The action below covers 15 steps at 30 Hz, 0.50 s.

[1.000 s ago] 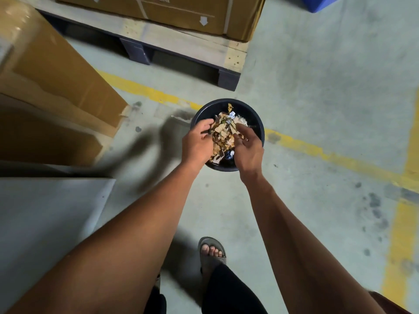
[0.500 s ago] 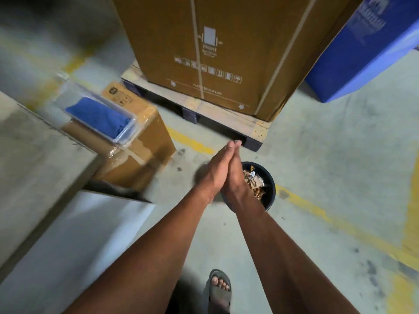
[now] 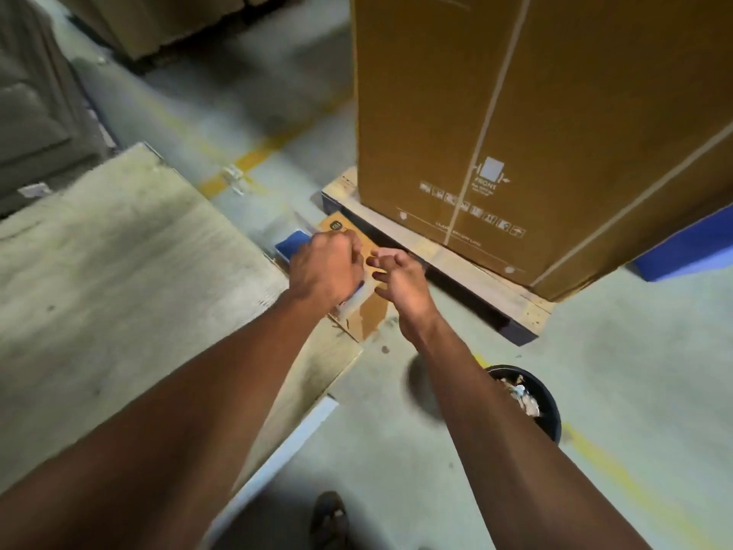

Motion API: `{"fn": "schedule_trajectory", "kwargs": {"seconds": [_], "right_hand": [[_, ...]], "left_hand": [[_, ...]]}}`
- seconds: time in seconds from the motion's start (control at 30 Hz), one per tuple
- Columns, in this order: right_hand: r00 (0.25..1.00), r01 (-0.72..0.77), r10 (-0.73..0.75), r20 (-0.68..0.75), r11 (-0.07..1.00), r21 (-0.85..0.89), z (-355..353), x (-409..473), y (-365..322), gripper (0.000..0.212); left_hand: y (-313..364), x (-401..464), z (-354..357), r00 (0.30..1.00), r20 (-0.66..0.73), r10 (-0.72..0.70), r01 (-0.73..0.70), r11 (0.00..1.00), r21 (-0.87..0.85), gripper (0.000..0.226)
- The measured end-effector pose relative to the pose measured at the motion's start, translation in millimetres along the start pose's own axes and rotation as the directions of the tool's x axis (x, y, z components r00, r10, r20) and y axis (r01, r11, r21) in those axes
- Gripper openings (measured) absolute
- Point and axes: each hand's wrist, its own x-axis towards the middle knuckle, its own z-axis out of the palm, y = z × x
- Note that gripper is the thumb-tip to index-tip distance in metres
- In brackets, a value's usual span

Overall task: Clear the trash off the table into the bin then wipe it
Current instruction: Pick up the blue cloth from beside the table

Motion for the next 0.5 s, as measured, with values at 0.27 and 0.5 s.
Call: {"fn": "schedule_trajectory", "kwargs": {"seconds": [0.27,0.5], "right_hand": [[0.992,0.119,-0.122,0.035,0.798,-0.591,95,76,43,0.028],[0.987,0.132,0.011,0.161,0.516,-0.846,110,133,72,0.033]], "left_hand": [[-120,46,-15,0.992,0.102,0.069,-0.096,0.951,0.295,0.034],[-125,51,-11,0.987,0.148,0.055,-0.092,0.963,0.255,0.038]]}}
